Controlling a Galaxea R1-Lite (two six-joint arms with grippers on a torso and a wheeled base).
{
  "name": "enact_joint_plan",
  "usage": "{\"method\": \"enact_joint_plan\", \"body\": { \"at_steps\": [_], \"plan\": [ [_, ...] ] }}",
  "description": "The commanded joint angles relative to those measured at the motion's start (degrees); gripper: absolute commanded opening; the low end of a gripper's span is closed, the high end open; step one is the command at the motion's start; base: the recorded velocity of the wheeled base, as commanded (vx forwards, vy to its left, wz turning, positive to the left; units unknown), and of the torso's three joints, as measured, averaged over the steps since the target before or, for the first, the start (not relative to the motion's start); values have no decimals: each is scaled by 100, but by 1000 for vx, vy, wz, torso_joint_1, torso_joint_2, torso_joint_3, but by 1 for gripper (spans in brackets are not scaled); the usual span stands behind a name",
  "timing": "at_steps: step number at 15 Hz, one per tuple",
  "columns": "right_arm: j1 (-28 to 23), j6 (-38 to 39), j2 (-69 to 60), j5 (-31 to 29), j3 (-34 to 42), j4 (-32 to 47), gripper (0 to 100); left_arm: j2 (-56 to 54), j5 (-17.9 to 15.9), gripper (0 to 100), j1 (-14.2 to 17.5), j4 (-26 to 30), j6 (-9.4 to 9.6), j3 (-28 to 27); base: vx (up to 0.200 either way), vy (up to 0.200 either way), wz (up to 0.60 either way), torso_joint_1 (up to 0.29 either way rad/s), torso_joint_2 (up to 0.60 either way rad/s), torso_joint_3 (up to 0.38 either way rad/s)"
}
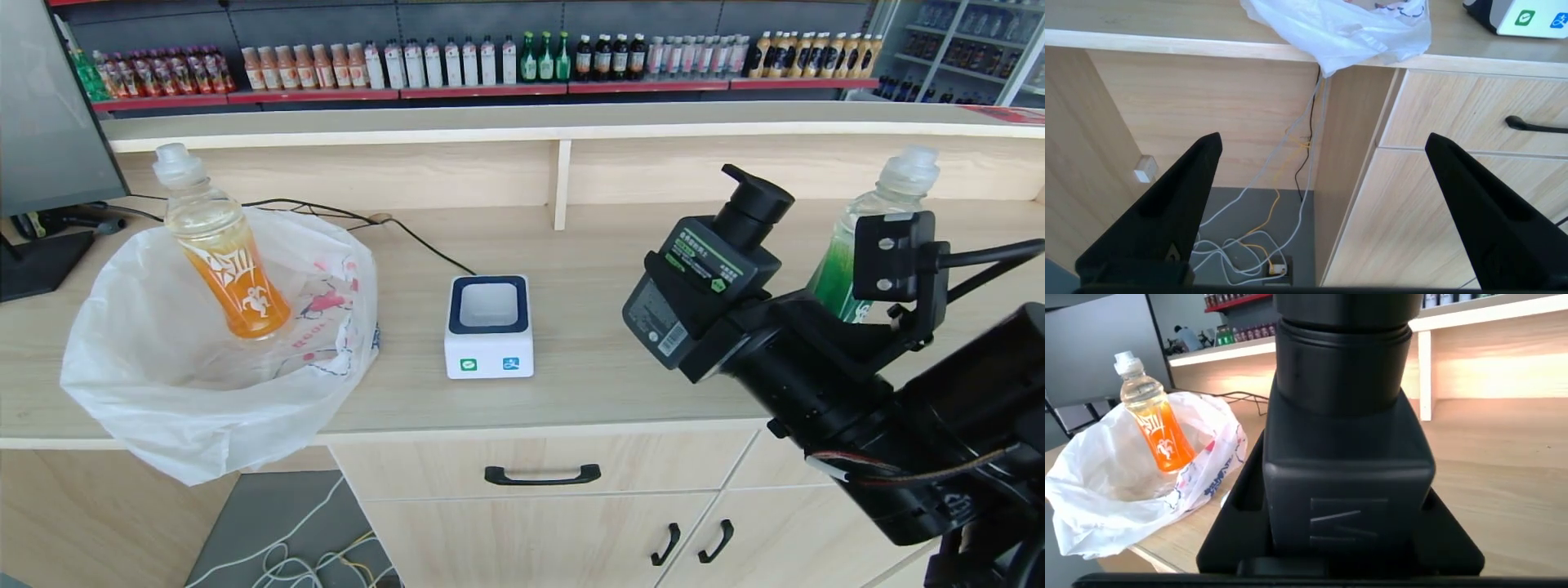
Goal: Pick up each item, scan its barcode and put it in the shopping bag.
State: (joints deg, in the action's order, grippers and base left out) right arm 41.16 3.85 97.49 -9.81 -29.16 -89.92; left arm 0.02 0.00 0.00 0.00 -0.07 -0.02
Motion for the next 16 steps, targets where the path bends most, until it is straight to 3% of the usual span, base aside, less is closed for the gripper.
{"method": "enact_joint_plan", "body": {
  "at_steps": [1,4,9,16],
  "plan": [
    [-81,10,-63,-3,24,-8,0,-2,0,100,0,0,-1,2,0,0,0,0,0,0],
    [-90,1,-63,-3,-11,-8,0,-2,0,100,0,0,-1,-6,-200,0,0,1,2,2],
    [-134,-7,-81,-3,-11,-8,0,-2,0,100,0,0,-1,-6,0,0,0,0,0,0],
    [-213,-7,-81,-3,-11,-8,0,-2,0,100,0,0,-10,-6,0,200,0,3,0,2]
  ]
}}
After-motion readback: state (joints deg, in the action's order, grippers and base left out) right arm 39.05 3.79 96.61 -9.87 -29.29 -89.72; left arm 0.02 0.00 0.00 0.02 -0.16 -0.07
